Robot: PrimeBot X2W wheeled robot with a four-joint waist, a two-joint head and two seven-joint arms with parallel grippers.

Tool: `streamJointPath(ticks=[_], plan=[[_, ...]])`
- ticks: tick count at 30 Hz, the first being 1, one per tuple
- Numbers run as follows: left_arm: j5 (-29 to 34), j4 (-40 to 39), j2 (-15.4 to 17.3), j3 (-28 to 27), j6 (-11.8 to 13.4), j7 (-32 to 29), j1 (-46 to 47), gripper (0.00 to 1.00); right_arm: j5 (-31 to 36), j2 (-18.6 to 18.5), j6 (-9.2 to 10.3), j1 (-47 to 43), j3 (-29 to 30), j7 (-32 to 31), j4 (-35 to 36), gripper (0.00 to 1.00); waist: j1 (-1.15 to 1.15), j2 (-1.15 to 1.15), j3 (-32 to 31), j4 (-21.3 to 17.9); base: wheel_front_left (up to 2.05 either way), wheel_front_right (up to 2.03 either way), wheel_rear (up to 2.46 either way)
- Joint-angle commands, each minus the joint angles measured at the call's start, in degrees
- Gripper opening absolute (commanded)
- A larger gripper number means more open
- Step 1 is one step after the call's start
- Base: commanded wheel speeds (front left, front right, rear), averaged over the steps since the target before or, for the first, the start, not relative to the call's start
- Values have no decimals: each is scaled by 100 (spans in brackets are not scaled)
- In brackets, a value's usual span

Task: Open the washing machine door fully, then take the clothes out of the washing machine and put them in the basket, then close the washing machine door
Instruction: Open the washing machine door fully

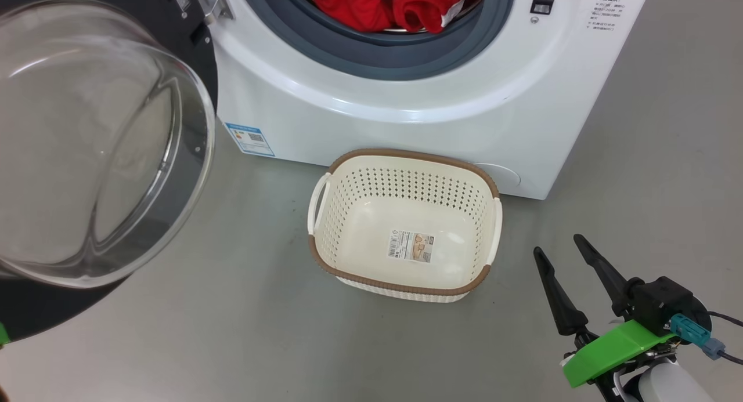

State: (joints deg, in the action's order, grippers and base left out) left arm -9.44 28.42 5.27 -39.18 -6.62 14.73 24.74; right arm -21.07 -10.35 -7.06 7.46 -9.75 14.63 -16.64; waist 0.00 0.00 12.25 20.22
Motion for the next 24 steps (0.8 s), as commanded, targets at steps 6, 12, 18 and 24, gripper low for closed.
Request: streamJointPath(ticks=[6, 12, 18, 24], plan=[[189, -7, 373, -308, -53, 27, 218, 0, 40, -50, -43, 149, -108, 37, 142, 100, 0, 0, -21, -33, 0, 0, 0], [202, 84, 336, -314, -79, 27, 210, 0, 35, -31, -43, 133, -92, 37, 150, 100, 0, 0, -95, -36, 0, 0, 0], [92, -23, 244, -100, -85, 27, -8, 14, 26, -13, -43, 94, -64, 37, 139, 100, 0, 0, -256, -43, 0, 0, 0], [-146, -414, 100, 342, -86, 27, -486, 38, -1, 19, -43, 10, -42, 37, 142, 100, 0, 0, -463, -81, 0, 0, 0]])
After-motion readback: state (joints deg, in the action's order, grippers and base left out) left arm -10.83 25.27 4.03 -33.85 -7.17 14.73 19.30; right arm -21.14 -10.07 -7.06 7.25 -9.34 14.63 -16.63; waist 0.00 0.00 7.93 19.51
